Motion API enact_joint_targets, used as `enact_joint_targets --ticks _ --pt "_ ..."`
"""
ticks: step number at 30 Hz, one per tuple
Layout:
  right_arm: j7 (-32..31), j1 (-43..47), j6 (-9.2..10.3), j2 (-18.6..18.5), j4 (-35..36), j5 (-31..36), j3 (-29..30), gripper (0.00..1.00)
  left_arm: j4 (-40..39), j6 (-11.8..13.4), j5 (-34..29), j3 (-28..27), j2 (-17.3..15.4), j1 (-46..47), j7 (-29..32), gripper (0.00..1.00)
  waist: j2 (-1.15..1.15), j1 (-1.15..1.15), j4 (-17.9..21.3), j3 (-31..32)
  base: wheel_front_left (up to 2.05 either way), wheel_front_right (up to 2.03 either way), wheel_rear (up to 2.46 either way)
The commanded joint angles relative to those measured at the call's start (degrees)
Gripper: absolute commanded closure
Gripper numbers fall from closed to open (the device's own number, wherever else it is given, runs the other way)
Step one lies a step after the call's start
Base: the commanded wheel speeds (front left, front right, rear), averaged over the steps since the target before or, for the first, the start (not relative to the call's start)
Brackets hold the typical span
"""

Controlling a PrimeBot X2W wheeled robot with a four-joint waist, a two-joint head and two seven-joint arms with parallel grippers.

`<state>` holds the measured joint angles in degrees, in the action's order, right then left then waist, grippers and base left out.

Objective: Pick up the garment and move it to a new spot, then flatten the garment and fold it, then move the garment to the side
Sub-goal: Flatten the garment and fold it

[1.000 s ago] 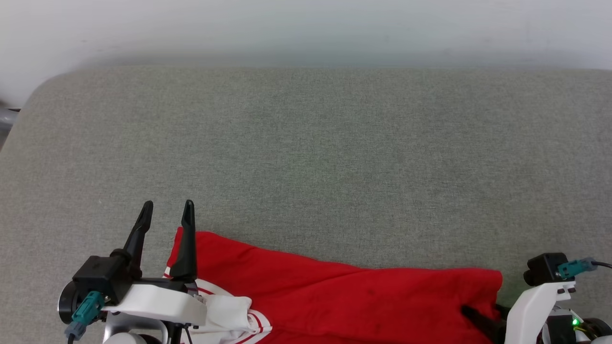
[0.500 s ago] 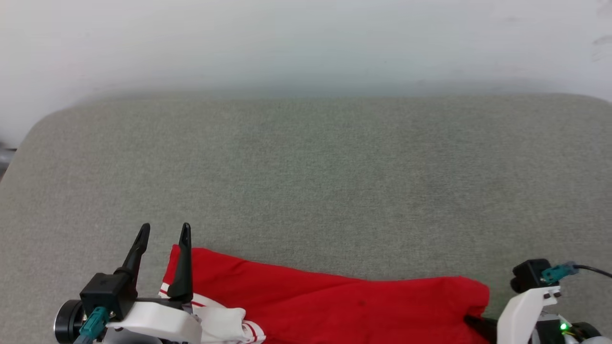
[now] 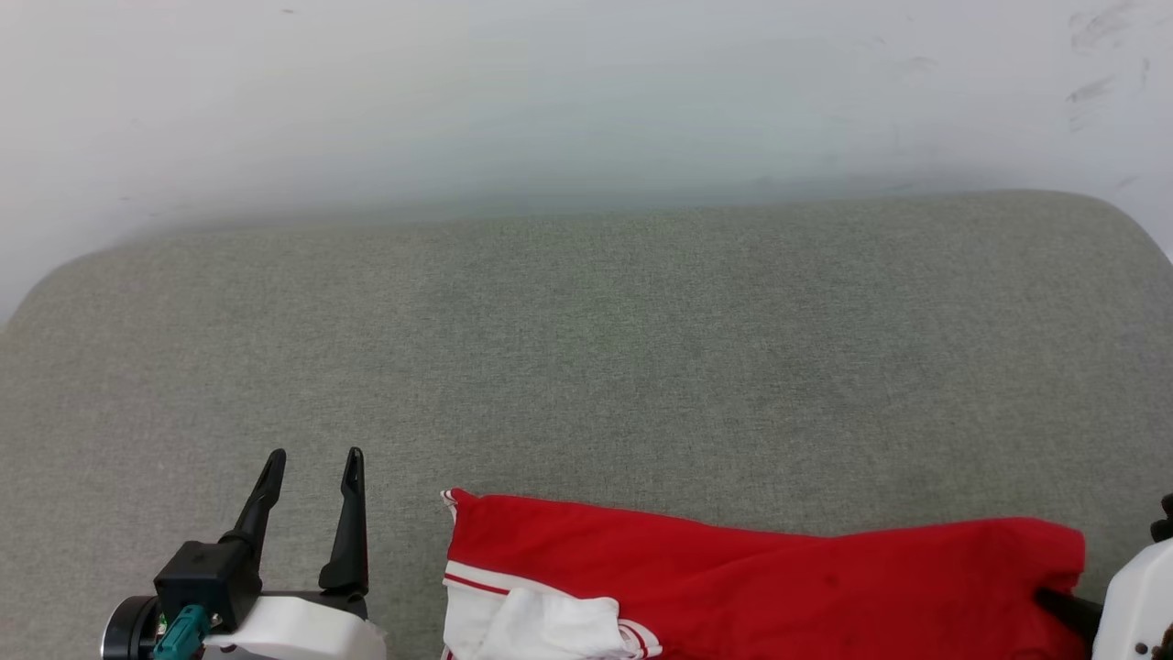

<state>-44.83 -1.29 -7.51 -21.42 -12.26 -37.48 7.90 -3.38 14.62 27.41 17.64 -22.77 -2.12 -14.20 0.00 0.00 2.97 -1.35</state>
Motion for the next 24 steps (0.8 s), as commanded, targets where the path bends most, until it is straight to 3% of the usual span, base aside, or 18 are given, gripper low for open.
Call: enact_joint_targets --ticks 1,9,14,18,24 --pt "-1.1 0.4 0.04 1.2 0.6 -0.8 0.6 1.0 -0.2 0.1 0.0 0.0 -0.2 -0.3 0.2 0.0 0.0 0.0 0.0 0.0 0.0 0.0 0.0" --pt "-15.7 -0.1 0.03 14.4 9.1 -18.3 3.8 1.0 -0.5 0.2 -0.1 0.3 -0.8 -0.3 0.6 0.0 0.0 0.0 -0.5 0.1 0.0 0.0 0.0" --pt "-22.3 -0.6 0.03 18.1 10.0 -27.5 3.4 1.0 -0.8 0.0 -0.1 0.6 -0.9 0.7 0.9 0.0 0.0 0.0 -2.0 -0.4 0.0 0.0 0.0" --pt "-21.1 -1.9 0.03 18.6 8.8 -32.1 -1.1 1.0 -1.1 -0.4 -0.4 0.9 -1.0 1.4 1.0 0.0 0.0 0.0 -3.9 -1.4 0.0 0.0 0.0" --pt "-12.8 -4.5 0.03 18.6 5.8 -36.8 -13.1 1.0 -1.5 -0.6 -0.9 1.6 -0.4 3.5 0.8 0.0 0.0 0.0 -7.4 -4.5 0.0 0.0 0.0"
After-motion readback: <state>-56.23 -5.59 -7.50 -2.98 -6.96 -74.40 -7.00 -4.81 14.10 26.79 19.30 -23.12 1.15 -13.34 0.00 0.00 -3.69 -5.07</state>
